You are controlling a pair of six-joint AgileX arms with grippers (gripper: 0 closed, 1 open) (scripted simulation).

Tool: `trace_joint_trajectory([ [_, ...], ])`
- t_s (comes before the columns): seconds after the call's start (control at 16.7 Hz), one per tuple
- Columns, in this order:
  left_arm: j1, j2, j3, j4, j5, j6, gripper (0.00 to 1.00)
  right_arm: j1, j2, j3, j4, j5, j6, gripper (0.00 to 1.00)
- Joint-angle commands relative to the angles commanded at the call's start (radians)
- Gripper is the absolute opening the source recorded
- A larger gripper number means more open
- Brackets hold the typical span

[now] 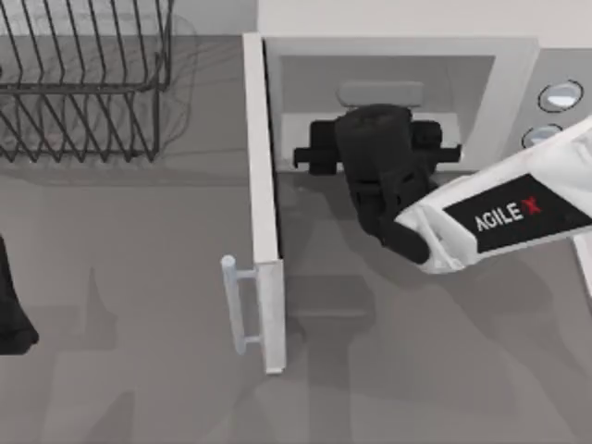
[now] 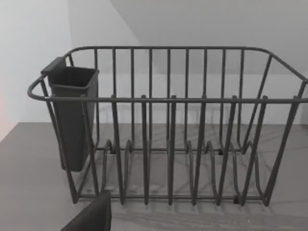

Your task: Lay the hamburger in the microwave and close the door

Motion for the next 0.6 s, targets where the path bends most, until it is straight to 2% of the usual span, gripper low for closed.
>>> trace_joint_trajectory([
  [0.36,0.0,0.0,0.0,0.0,0.0,0.0,1.0,-0.011,0.027,0.034,-0.018,-0.011,-0.004,0.0],
  [0.6,0.0,0.0,0.0,0.0,0.0,0.0,1.0,-0.046,0.153,0.231,-0.089,-0.042,-0.022,0.0],
])
